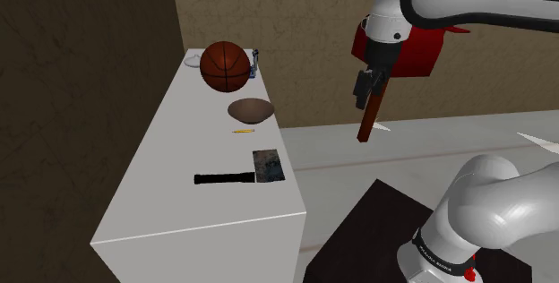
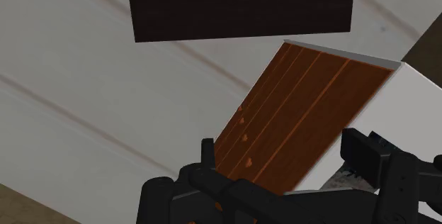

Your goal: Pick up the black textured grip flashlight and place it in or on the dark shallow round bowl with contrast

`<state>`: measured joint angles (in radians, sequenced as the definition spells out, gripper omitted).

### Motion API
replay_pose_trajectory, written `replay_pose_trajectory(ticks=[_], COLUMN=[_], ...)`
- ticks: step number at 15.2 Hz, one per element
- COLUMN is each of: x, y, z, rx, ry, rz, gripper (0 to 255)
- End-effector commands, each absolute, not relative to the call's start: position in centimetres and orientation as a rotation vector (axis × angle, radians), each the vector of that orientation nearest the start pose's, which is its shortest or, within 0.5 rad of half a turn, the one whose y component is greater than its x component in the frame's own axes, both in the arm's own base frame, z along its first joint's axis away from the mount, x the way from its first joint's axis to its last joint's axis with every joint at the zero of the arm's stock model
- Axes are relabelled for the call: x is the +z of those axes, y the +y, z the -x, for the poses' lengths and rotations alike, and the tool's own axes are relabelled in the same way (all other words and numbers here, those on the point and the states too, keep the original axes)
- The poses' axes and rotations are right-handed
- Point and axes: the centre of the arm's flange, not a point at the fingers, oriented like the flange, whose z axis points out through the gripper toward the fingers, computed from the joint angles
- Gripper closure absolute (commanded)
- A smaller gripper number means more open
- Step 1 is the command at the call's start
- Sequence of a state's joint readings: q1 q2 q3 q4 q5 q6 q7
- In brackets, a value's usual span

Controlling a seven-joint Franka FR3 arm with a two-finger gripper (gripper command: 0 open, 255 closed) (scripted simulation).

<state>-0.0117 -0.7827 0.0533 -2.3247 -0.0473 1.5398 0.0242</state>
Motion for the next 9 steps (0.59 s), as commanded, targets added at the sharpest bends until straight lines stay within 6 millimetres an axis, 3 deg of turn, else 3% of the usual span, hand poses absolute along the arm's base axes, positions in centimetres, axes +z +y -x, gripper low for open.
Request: replay_pose_trajectory(ticks=[1, 9], x=[60.1, 55.5], y=[1.3, 6.8], z=[-30.5, -37.8], rx=[0.001, 0.001], ry=[-0.001, -0.334], rz=[3.226, 3.186], gripper=[0, 0])
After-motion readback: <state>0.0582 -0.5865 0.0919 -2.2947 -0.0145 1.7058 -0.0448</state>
